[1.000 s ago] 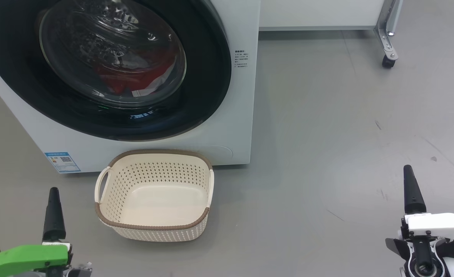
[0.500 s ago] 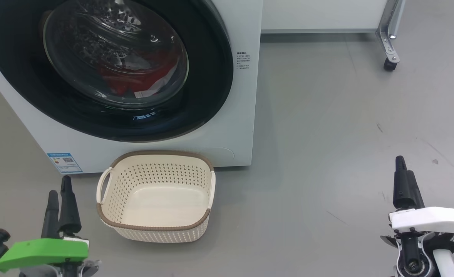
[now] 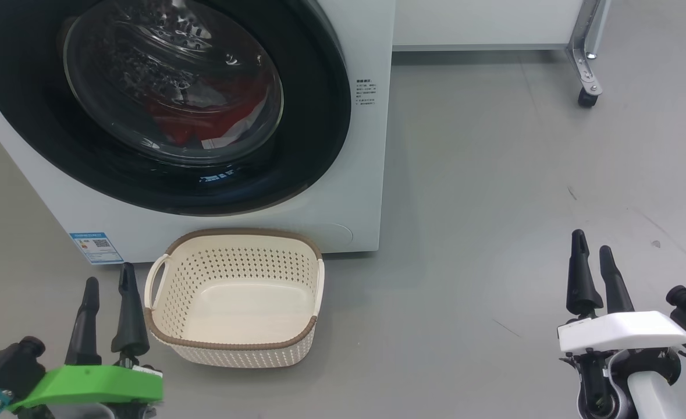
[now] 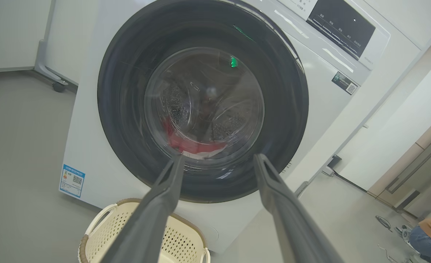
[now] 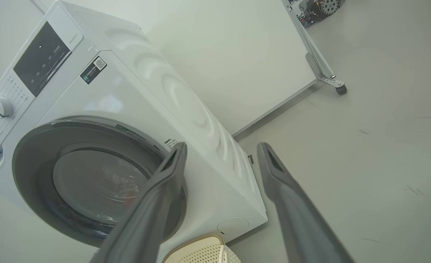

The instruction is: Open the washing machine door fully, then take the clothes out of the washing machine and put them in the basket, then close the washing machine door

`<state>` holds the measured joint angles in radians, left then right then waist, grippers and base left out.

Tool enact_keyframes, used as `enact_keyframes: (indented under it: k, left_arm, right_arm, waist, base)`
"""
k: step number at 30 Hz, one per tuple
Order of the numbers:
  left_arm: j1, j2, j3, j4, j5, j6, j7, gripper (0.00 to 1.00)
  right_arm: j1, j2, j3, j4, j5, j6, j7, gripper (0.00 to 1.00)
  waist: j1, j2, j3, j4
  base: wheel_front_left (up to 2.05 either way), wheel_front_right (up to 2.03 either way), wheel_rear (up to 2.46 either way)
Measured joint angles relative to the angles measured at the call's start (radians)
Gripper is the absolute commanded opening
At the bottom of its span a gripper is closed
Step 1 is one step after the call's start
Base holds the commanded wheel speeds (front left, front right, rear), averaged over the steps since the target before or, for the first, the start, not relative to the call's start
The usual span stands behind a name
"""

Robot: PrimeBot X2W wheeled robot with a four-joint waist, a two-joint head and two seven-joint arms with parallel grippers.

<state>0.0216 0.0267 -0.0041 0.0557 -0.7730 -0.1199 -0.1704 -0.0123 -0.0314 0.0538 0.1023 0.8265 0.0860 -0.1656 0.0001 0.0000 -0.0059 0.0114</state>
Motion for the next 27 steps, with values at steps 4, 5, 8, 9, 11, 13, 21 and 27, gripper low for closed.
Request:
enact_keyframes:
  k: [4,5,8,9,11,13,21,27]
  left_arm:
    - [0.0,0.002,-0.016,-0.004,0.072,0.0,-0.012,1.0]
    - [0.001,0.002,-0.022,-0.005,0.09,0.0,-0.018,1.0]
    - [0.003,0.002,-0.04,-0.006,0.174,0.001,-0.026,1.0]
    - [0.005,0.004,-0.047,-0.006,0.206,0.001,-0.03,1.0]
    - [0.01,0.005,-0.064,-0.007,0.257,0.005,-0.037,1.0]
    - [0.015,0.006,-0.076,-0.008,0.279,0.014,-0.044,1.0]
    - [0.024,0.008,-0.127,-0.002,0.417,0.045,-0.07,1.0]
    - [0.041,0.012,-0.141,0.032,0.486,0.079,-0.082,1.0]
  right_arm:
    - [0.0,0.0,0.016,0.0,-0.053,-0.003,-0.009,1.0]
    - [0.0,-0.001,0.02,0.0,-0.068,-0.01,-0.016,1.0]
    - [0.0,-0.002,0.036,0.002,-0.128,-0.017,-0.029,1.0]
    - [0.0,-0.003,0.044,0.004,-0.149,-0.017,-0.031,1.0]
    - [0.0,-0.003,0.059,0.008,-0.179,-0.019,-0.04,1.0]
    - [0.0,-0.003,0.07,0.014,-0.211,-0.026,-0.044,1.0]
    - [0.0,-0.006,0.097,0.032,-0.343,-0.057,-0.073,1.0]
    - [0.0,-0.009,0.105,0.053,-0.379,-0.08,-0.084,1.0]
  waist:
    - [0.0,0.0,0.001,-0.001]
    - [0.0,0.0,0.002,-0.001]
    - [0.0,0.0,0.003,-0.002]
    - [0.0,0.0,0.004,-0.003]
    - [0.0,0.0,0.006,-0.004]
    - [0.0,0.0,0.007,-0.005]
    - [0.0,0.0,0.014,-0.017]
    - [0.0,0.0,0.022,-0.037]
  base:
    - [0.0,0.0,0.0]
    - [0.0,0.0,0.0]
    - [0.0,0.0,0.0]
    - [0.0,0.0,0.0]
    - [0.0,0.0,0.0]
    - [0.0,0.0,0.0]
    - [0.0,0.0,0.0]
    - [0.0,0.0,0.0]
